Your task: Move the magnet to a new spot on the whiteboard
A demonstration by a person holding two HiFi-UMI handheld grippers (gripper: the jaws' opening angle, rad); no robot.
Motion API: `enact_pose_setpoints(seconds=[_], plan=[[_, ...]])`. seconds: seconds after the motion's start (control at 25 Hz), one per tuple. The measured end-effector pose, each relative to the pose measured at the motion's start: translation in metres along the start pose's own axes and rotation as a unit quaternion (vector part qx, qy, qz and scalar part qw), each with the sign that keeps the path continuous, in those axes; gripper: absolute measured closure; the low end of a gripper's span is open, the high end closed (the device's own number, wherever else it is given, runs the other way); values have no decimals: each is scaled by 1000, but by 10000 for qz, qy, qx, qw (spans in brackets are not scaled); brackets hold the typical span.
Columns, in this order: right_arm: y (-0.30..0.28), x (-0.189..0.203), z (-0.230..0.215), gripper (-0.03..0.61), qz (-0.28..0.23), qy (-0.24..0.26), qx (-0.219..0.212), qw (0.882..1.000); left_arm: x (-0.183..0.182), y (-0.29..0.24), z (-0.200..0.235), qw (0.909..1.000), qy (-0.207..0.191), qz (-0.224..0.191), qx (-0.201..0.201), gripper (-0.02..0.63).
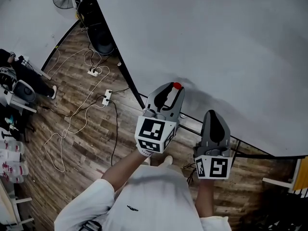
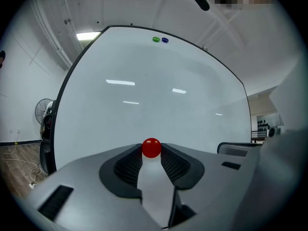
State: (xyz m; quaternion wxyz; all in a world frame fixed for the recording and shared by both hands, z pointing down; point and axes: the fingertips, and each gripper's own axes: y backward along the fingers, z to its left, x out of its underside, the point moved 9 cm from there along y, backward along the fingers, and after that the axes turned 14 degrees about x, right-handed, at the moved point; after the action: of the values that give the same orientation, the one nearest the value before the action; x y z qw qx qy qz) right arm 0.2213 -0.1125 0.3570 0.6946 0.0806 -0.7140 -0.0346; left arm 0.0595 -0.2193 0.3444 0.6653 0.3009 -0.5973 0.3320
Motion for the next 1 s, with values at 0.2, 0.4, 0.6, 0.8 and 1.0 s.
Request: enact_pose_setpoints(seconds=[0.2, 0.4, 0.6, 0.8, 1.0], plan=[[7, -3, 13, 572, -36, 34, -4, 10000, -1, 26, 0, 10000, 28, 7, 80, 489], [10, -9, 26, 572, -70, 92, -35, 9999, -8, 54, 4, 10000, -25, -55, 72, 489], [14, -7, 36, 572, -83, 67, -74, 9999, -11, 83, 7, 9998, -125, -143, 17, 489], [12, -9, 50, 572, -72, -19, -151, 9999, -16, 108, 17, 9996, -166, -195, -121, 489], [11, -6, 63, 572, -22, 19, -237, 9997, -15, 128, 24, 9992, -186, -234, -269, 489]])
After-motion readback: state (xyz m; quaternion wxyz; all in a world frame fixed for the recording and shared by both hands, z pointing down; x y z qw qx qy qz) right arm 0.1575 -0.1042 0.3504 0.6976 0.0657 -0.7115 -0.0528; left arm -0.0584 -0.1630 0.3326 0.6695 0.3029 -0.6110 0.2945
